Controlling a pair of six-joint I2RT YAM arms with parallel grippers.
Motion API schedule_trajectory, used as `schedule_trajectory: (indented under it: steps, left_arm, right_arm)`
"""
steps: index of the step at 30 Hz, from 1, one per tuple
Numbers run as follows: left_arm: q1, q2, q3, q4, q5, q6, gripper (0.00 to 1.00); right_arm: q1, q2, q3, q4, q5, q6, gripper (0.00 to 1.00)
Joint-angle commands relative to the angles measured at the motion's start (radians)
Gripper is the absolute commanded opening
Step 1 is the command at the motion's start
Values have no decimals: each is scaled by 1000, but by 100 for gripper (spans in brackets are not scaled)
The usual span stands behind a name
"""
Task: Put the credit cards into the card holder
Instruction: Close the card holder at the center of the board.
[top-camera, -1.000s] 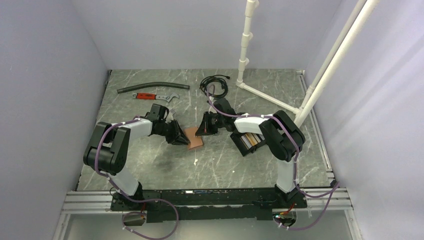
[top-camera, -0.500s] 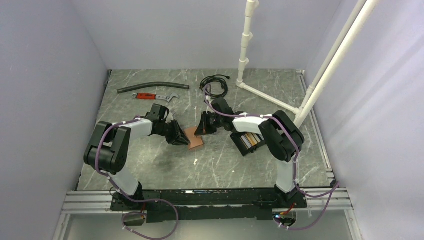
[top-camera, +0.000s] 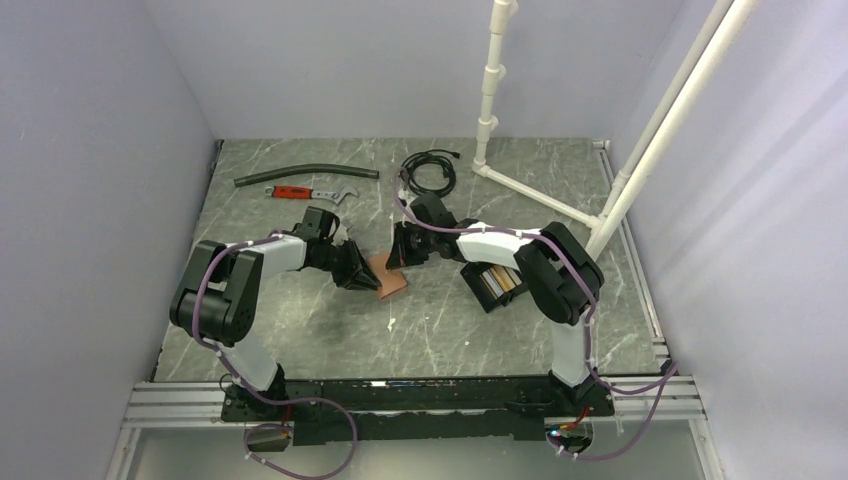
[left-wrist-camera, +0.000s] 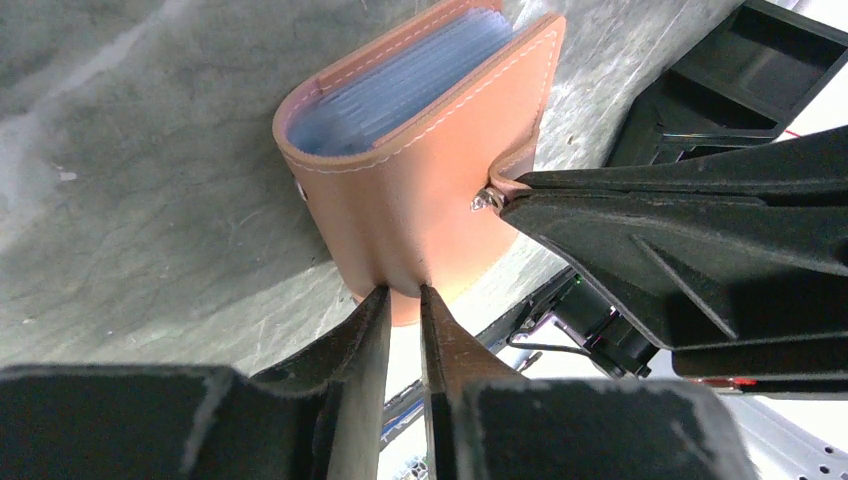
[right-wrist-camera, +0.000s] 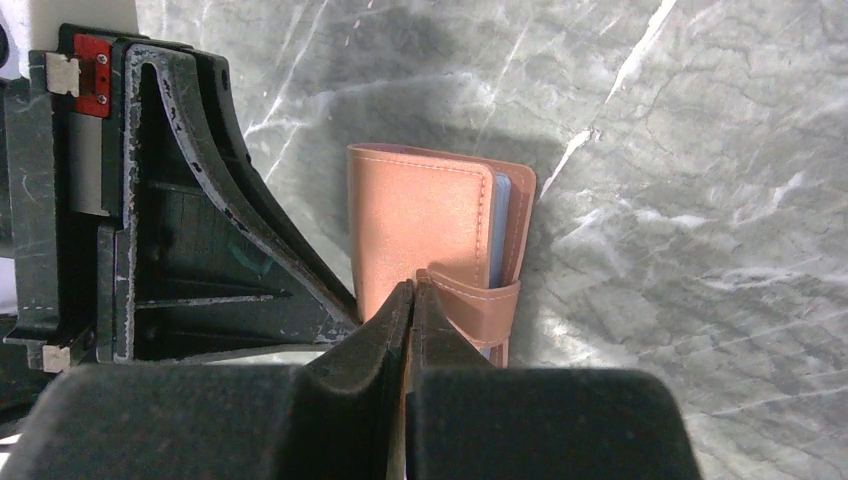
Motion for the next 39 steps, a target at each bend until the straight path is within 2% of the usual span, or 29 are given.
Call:
schedule_trajectory:
  steps: [1,13,20,26,33,39]
  left_arm:
    - [-12,5,44,73,-12,-12,22]
    - [-5,6,31,72,-27,-11,21]
    - [-2,6,26,71,-27,-7,21]
    - [-2,11,22,71,-28,-4,21]
    - [-2,13,24,76,-28,-11,21]
    - [-2,17,33,71,-28,-9,21]
  right_arm:
    - [79,53,14,-127,82,-84,0]
    - [100,8,-105,-96,97,-160,0]
    - [11,3,-208,64,-62,-65,0]
    - [-36,29,-232,152,-186,-55,0]
    - [-31,42,-216,166,-165,-62,0]
    - [-6,47,-164,95,-126,-114,0]
